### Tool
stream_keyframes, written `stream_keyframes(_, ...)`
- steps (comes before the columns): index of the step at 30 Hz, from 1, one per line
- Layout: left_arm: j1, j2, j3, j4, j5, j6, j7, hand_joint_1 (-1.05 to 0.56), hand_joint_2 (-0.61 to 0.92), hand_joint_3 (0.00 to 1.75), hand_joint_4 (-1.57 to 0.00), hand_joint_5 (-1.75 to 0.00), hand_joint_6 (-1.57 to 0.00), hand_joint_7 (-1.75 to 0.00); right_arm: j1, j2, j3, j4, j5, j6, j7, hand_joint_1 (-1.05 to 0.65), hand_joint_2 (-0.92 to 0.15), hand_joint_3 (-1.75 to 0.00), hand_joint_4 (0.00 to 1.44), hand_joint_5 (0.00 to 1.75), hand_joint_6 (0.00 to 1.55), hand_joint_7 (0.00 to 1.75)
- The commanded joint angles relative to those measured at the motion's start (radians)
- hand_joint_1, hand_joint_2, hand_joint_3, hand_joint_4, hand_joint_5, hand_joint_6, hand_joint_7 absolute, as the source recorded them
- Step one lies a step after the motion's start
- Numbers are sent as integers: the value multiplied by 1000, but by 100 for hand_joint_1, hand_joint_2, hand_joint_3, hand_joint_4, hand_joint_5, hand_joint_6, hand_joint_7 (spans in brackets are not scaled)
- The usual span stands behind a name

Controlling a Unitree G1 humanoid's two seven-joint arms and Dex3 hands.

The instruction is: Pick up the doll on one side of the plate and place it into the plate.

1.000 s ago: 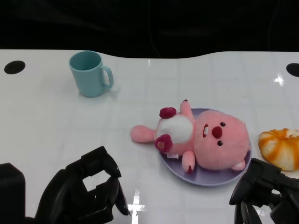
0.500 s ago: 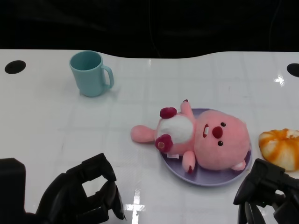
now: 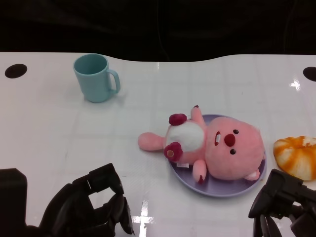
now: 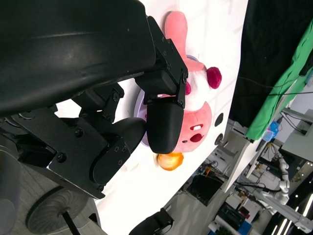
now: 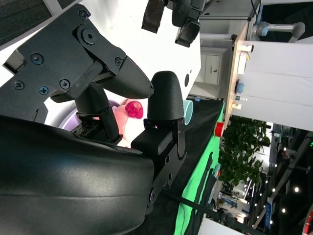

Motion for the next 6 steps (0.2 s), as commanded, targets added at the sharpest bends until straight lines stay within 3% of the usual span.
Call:
stream_keyframes(1, 3, 13, 0, 4, 12, -15, -10, -16, 41, 144, -87, -175, -70, -172, 4, -6, -2, -13, 0, 13, -9, -13, -38, -149, 73, 175, 62, 154)
stream_keyframes(6, 7, 15, -1, 6, 18, -24, -20, -17, 39, 145, -87, -175, -70, -172, 6, -9, 0, -14, -6, 6, -8, -12, -38, -151, 72, 175, 62, 154)
